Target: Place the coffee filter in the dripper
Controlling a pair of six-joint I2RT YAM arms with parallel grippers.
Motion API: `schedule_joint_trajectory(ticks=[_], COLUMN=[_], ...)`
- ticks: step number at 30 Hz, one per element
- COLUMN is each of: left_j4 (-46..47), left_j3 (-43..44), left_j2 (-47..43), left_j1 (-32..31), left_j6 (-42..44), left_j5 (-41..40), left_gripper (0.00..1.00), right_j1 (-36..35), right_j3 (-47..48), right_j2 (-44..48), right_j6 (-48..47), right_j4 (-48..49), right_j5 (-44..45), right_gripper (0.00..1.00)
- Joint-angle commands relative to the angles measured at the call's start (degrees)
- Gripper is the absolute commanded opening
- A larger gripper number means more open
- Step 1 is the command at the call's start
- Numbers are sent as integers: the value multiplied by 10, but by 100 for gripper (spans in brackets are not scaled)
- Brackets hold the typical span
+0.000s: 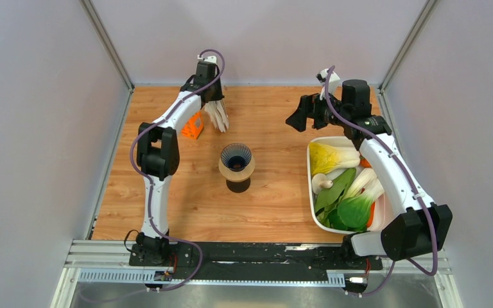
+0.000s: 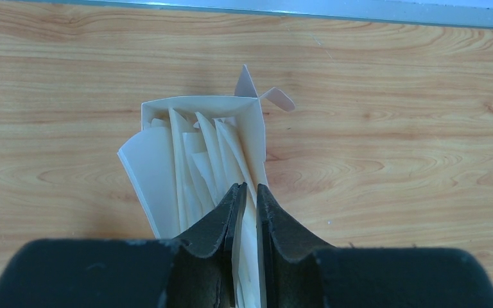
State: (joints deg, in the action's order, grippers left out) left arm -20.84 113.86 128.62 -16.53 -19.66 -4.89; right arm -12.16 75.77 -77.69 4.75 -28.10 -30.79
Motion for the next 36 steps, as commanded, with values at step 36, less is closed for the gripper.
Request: schedule_joint_trajectory(ticks=[36], left_j4=[-51], left_j3=[65], left_j2=[-93], left_j1=[-13], left_j6=[3], left_j5=[17], left_gripper=[0], right_j1=[9], right_j3=[22], right_j2=[-5], right_j6=[12], right_j4=[23], right_j5=[-32], right_gripper=[100])
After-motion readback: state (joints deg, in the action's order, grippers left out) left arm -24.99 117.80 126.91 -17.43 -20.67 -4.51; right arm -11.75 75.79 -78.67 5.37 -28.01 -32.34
